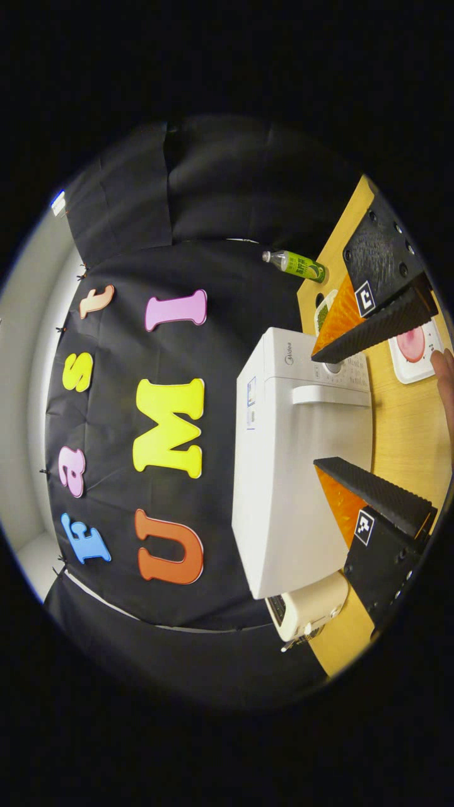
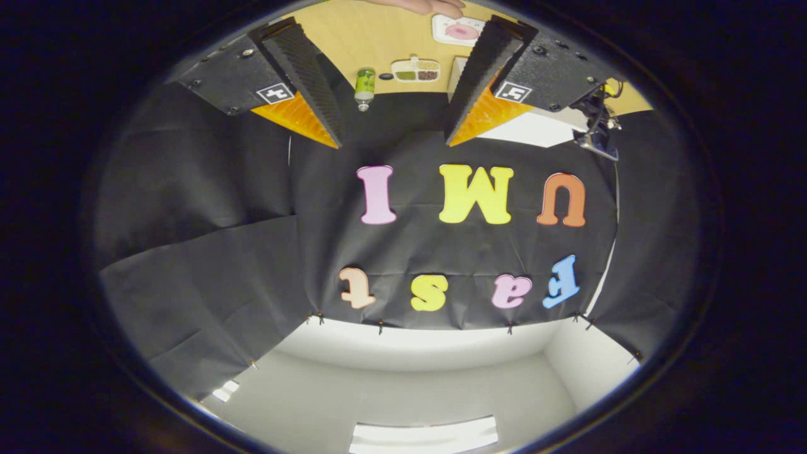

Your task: Open the microwave oven with the left hand, put the food in, and close the microwave oven.

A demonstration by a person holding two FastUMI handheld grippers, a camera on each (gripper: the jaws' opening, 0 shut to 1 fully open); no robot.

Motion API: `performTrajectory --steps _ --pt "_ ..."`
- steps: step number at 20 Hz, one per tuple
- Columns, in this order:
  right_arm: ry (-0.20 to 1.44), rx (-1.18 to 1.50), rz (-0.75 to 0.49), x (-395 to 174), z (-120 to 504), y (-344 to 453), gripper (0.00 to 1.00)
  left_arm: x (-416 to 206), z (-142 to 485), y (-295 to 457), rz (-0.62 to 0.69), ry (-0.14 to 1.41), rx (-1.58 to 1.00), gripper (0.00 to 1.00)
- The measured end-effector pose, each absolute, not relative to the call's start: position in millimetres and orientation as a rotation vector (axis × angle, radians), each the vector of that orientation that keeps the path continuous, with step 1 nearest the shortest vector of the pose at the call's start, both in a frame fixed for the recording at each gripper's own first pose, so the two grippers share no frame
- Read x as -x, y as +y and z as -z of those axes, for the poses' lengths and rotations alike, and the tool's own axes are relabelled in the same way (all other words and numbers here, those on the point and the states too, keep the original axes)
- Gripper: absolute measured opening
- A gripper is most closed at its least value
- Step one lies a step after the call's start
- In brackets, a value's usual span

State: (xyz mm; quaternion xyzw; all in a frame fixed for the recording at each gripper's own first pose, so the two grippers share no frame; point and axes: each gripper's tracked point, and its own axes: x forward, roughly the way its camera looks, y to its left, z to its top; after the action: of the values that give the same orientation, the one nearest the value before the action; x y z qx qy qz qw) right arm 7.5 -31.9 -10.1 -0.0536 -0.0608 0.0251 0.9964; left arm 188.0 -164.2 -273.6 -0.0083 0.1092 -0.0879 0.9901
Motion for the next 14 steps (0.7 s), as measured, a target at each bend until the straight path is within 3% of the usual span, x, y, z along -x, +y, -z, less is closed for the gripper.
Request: performTrajectory --steps 1,2,3,6,7,8,9,13,14 --pt "-0.124 0.116 -0.043 -7.5 9.6 -34.6 0.91 -196.2 290.9 -172.2 0.180 0.247 0.010 0.95" --pt "-0.129 0.115 -0.049 -6.1 8.6 -35.3 0.91 -203.8 306.1 -178.0 0.180 0.270 -0.015 0.95" --pt "-0.132 0.113 -0.058 -2.2 7.9 -36.8 1.00 -211.9 318.4 -179.2 0.174 0.280 -0.049 0.95" --pt "-0.141 0.120 -0.076 4.8 10.6 -42.3 1.00 -233.7 342.7 -183.6 0.170 0.297 -0.049 0.94" --pt "-0.149 0.128 -0.076 7.2 10.5 -44.4 0.91 -241.5 347.1 -186.2 0.170 0.299 -0.027 0.94" --pt "-0.159 0.134 -0.070 7.7 11.1 -48.6 1.00 -246.7 350.6 -183.3 0.154 0.298 -0.016 0.93" --pt "-0.166 0.140 -0.068 8.2 12.4 -50.9 1.00 -251.0 352.6 -178.4 0.134 0.295 -0.016 0.77" --pt "-0.161 0.152 -0.070 4.9 22.1 -52.7 1.00 -259.8 358.0 -182.6 0.144 0.271 -0.013 0.64" --pt "-0.156 0.138 -0.071 2.4 25.1 -53.0 0.91 -261.0 359.6 -180.5 0.138 0.265 -0.020 0.55"
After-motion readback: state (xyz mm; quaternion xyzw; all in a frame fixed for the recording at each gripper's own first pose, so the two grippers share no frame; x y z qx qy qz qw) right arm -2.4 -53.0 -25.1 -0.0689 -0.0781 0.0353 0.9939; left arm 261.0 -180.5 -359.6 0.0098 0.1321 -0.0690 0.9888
